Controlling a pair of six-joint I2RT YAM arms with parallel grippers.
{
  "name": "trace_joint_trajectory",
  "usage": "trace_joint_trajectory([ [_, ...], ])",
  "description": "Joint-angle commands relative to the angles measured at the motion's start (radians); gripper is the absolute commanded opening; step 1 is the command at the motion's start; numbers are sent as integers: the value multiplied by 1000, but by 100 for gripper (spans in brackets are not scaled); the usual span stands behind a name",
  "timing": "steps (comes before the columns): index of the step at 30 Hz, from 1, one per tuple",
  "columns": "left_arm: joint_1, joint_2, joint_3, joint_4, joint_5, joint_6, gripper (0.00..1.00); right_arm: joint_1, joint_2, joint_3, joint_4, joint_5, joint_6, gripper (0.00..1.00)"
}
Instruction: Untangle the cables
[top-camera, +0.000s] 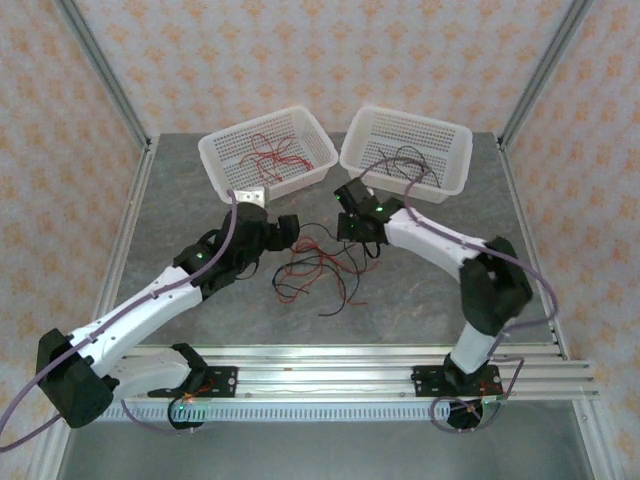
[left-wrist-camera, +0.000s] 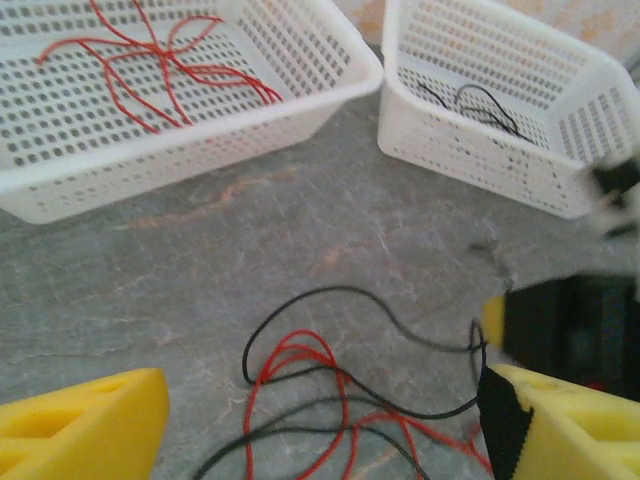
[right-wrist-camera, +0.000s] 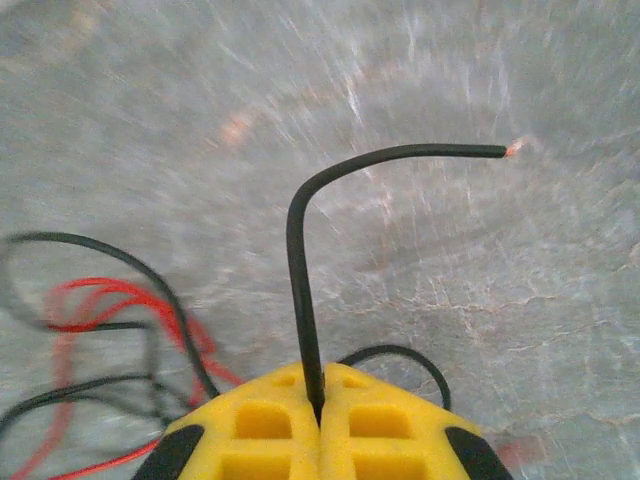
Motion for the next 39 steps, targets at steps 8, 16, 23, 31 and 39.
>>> trace_joint_trajectory([
  [8,-77,31,-85,309,85,128,81,-34,-264,-69,67,-252,-54,0],
  [16,-104,50,-137,469,144,227,81,-128,-397,-143,178,-469,-5,0],
  [23,-123,29,-241,654,200,320,80,-201,-467,-175,269,-627,88,0],
  [31,-127,160,-159,779,301,397,82,-223,-500,-141,281,-690,118,0],
  [39,-140,315,-69,876,328,422,82,-226,-504,-113,270,-684,136,0],
])
